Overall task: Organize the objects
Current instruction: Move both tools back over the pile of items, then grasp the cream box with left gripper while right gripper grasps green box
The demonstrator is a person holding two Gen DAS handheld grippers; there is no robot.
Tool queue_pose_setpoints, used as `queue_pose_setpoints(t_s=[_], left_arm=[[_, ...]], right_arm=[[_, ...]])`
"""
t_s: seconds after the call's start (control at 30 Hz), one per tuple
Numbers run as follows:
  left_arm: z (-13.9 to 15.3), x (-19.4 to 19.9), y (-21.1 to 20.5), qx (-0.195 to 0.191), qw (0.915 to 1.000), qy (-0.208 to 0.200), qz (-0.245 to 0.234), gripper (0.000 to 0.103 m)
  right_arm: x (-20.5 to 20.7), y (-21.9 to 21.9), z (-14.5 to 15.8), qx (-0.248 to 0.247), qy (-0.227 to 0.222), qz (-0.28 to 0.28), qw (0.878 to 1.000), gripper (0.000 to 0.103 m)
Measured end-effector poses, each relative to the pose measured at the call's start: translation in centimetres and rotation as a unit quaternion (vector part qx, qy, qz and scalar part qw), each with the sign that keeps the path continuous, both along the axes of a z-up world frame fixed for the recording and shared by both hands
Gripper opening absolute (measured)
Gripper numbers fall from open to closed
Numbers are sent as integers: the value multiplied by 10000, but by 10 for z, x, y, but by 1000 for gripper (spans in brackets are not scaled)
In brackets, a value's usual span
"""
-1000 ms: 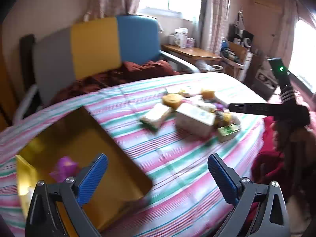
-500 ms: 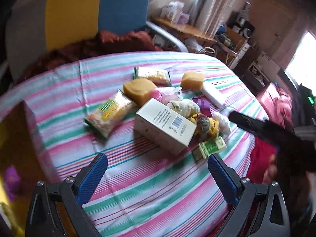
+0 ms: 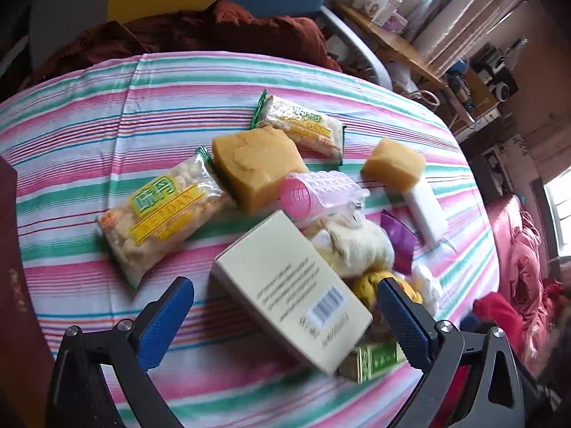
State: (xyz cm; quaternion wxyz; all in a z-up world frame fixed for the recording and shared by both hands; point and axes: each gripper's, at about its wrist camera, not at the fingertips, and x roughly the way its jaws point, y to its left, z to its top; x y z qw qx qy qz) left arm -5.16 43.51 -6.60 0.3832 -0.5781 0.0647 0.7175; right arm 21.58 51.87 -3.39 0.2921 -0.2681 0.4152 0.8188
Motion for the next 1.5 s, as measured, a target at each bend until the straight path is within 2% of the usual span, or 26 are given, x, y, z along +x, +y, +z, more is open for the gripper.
queue_pose_setpoints(t_s=[0.2,0.27,0.37,0.47,0.57,0.7,0.83,0.93,1.1,1.3,1.5], left_arm=[[-14,-1,13,-261,9996,77,-93,101],[-19,-1,6,-270,9994,164,-161,94],[-18,2,-11,-98,9988,283,-397,89],[-12,8,-28,87,9972,382,-638,73],[-4,20,-44,159,9935,645,-924,62],[-5,36,-61,101,9897,864,-1139,56],[-19,40,-71,-73,9889,885,-1195,53],[-20,43,-81,-50,9883,923,-1211,52],[-17,45,-90,-7,9876,956,-1243,52],[-15,50,-96,26,9870,989,-1267,52],[-8,57,-99,159,9868,1046,-1228,52]], right_arm=[[0,0,-1,-28,17,22,10000,64],[-1,1,-2,-49,1,36,10000,64],[-4,0,-4,-57,-83,77,9999,64],[-8,-1,-6,-65,-212,143,9997,64],[-16,-4,-12,-91,-520,251,9983,64],[-38,-12,-28,-110,-1375,513,9891,64],[-55,-26,-37,203,-2106,724,9747,69],[-56,-25,-44,221,-2350,725,9690,70],[-49,-19,-40,241,-2300,619,9709,71],[-62,-22,-50,125,-2549,907,9626,75],[-60,-21,-53,35,-2449,922,9651,74]])
